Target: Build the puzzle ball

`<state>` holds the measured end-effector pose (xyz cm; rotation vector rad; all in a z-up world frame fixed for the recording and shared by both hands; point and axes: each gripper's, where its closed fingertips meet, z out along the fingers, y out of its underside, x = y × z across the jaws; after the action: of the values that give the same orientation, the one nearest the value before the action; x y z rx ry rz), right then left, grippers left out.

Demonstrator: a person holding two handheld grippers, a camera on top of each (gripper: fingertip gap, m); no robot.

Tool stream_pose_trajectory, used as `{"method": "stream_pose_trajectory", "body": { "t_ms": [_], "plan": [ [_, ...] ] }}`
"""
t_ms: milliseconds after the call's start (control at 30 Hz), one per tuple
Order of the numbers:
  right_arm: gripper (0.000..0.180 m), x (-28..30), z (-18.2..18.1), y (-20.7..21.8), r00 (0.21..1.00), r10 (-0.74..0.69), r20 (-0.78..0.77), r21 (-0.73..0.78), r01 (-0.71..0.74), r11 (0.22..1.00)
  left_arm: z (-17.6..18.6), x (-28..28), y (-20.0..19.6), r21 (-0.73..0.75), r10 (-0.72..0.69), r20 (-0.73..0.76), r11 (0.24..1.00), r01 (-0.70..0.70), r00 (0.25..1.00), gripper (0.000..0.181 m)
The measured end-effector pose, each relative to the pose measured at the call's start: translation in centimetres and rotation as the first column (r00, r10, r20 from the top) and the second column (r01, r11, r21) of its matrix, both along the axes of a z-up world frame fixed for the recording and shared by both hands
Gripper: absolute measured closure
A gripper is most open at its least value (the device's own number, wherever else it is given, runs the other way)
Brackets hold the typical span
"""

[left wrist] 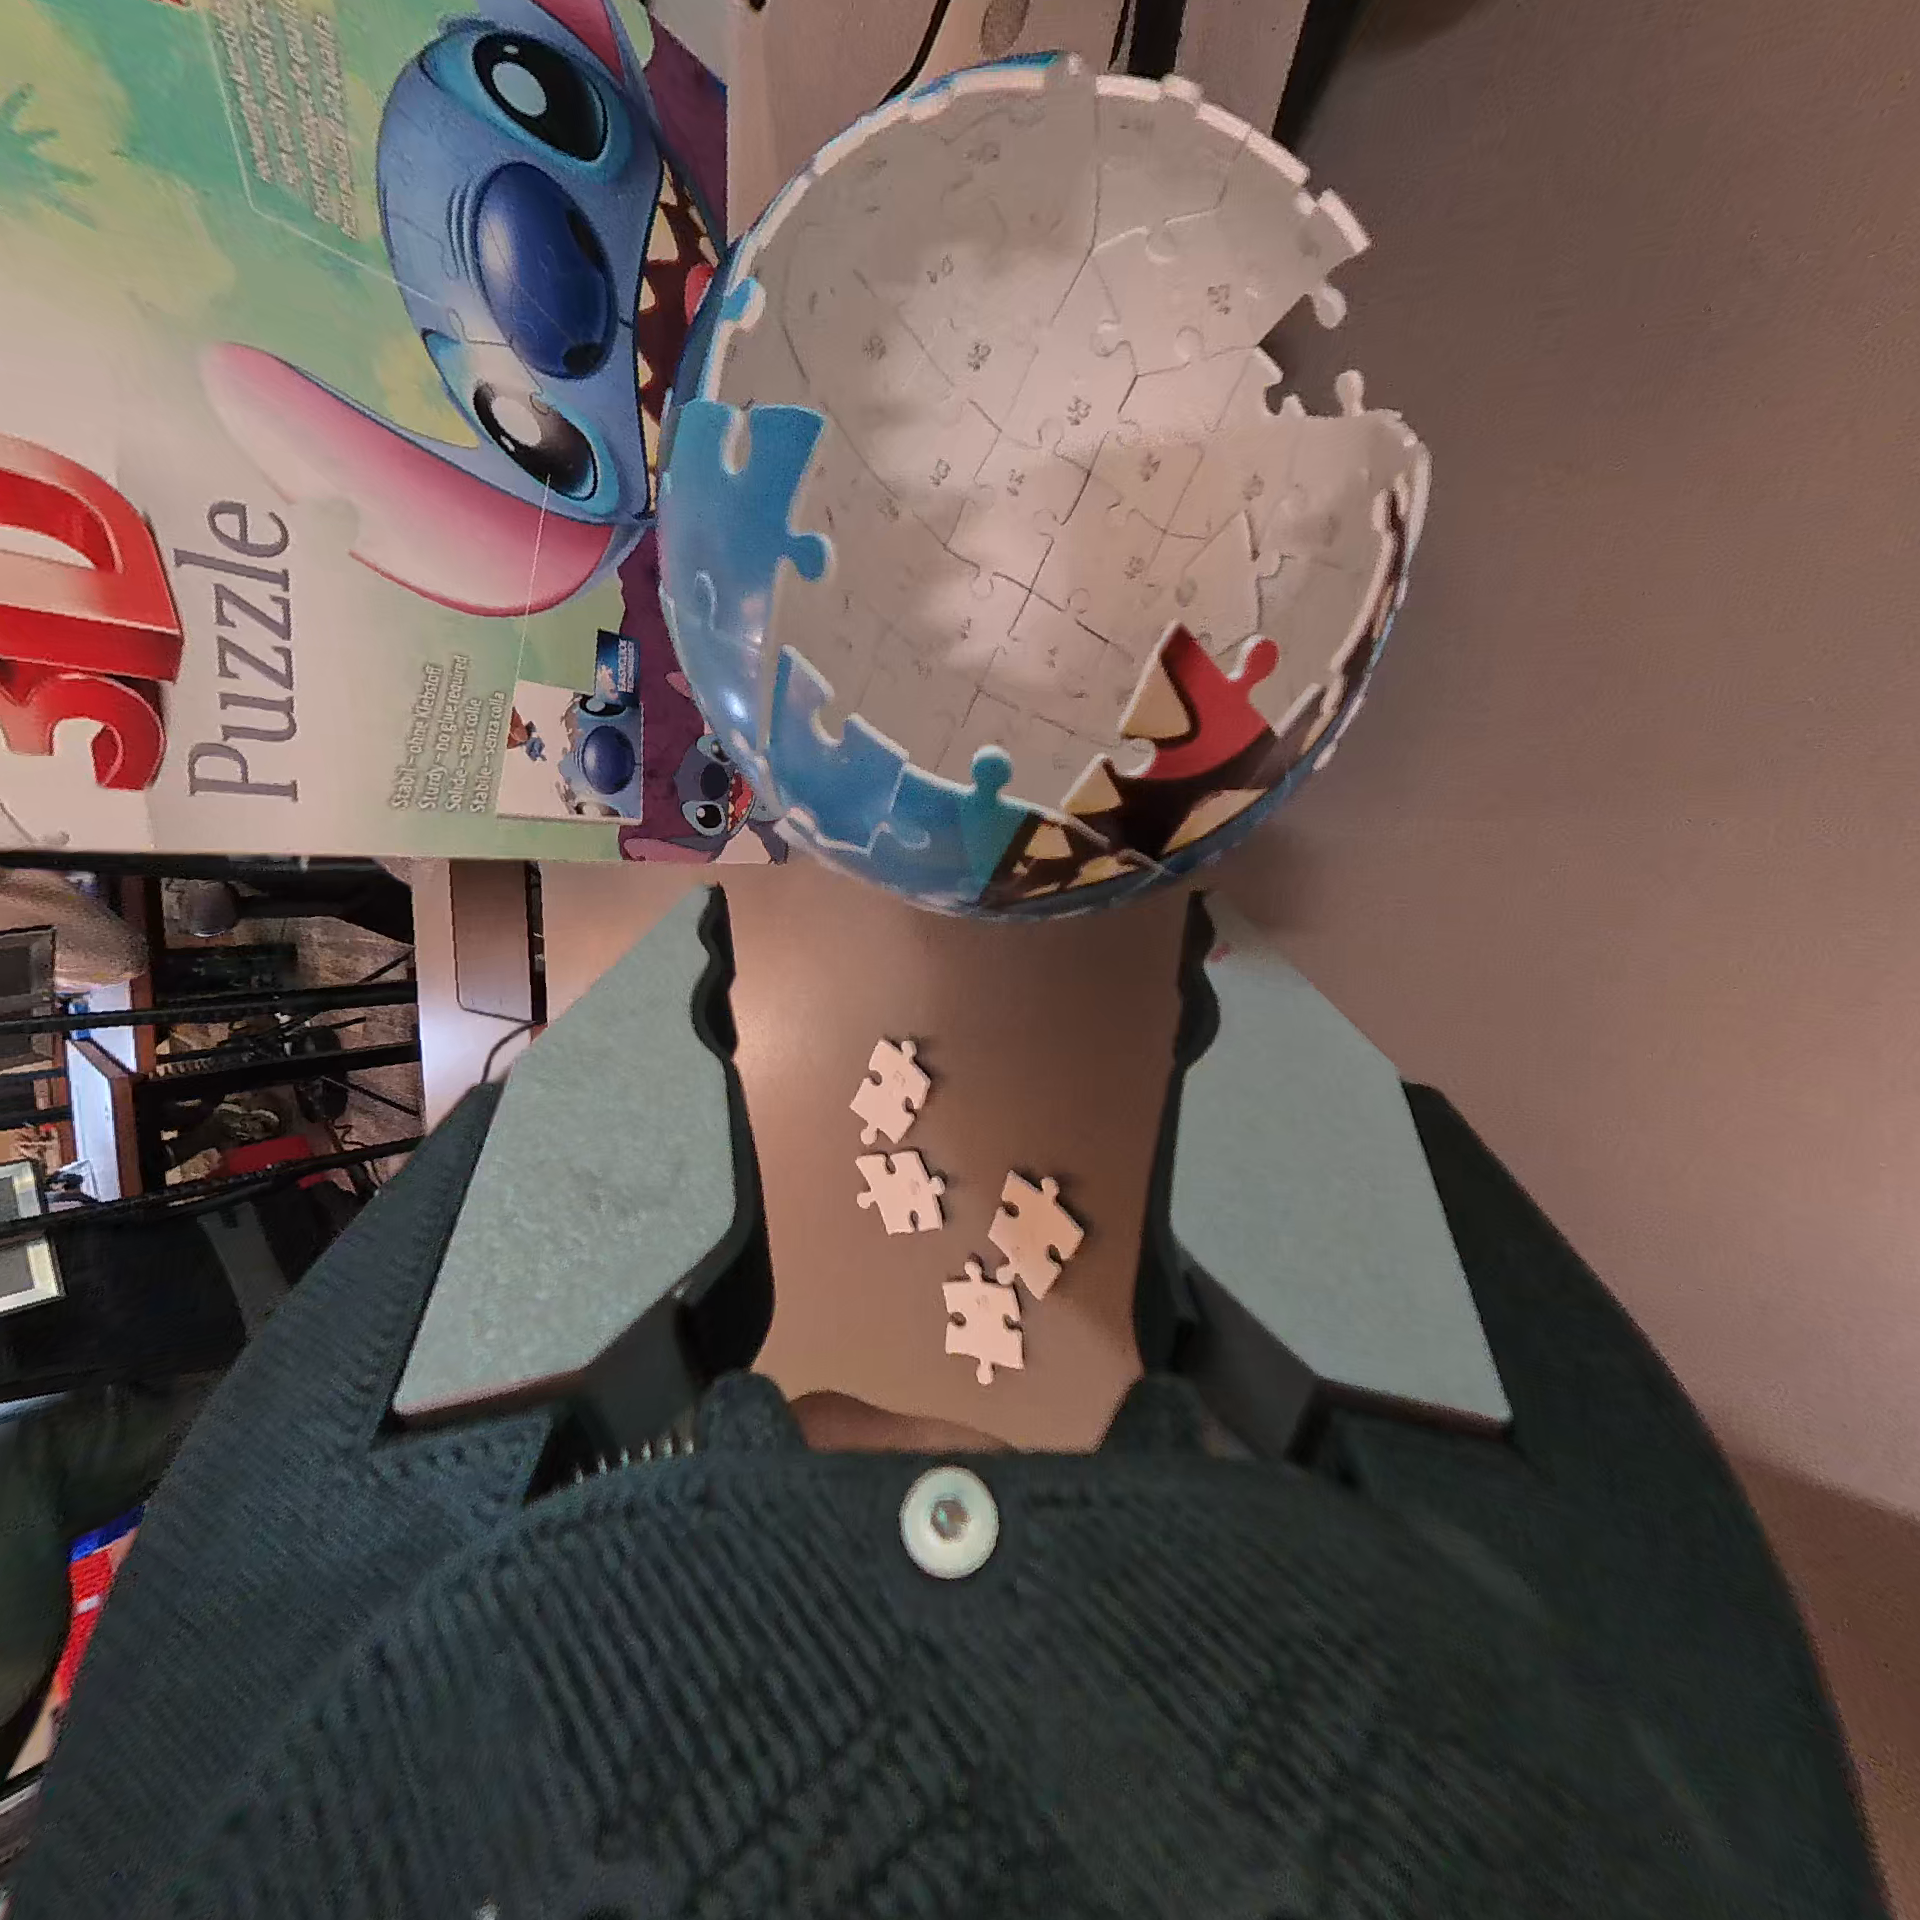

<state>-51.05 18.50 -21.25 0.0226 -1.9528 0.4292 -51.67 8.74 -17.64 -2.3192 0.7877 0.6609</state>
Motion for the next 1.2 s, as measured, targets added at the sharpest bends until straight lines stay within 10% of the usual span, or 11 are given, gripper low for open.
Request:
{"method": "stream_pose_trajectory", "body": {
  "t_ms": [300, 533, 900, 1200],
  "plan": [
    [0.100, 0.8, 0.6, 1.7, 0.998, -0.059, 0.019, -0.015, 0.059, 0.998, -1.3, 0.1, -2.0, 0.067, 0.067, 0.170, 0.995, -0.079, 0.983, 0.090],
    [0.099, 5.4, -1.0, 2.3, 0.924, -0.015, 0.381, -0.266, 0.125, 0.956, -1.2, 2.0, -2.8, 0.201, 0.051, 0.540, 0.961, -0.187, 0.840, 0.086],
    [0.092, 7.6, 1.8, 0.7, 0.713, 0.323, 0.622, -0.717, 0.353, 0.601, -2.4, 3.9, -2.4, 0.071, 0.134, 0.875, 0.915, -0.398, 0.464, 0.074],
    [0.080, 6.0, 4.6, -0.1, 0.591, 0.541, 0.598, -0.801, 0.459, 0.385, -1.5, 3.2, -1.2, 0.000, 0.161, 0.930, 0.900, -0.436, 0.331, 0.073]
  ]
}}
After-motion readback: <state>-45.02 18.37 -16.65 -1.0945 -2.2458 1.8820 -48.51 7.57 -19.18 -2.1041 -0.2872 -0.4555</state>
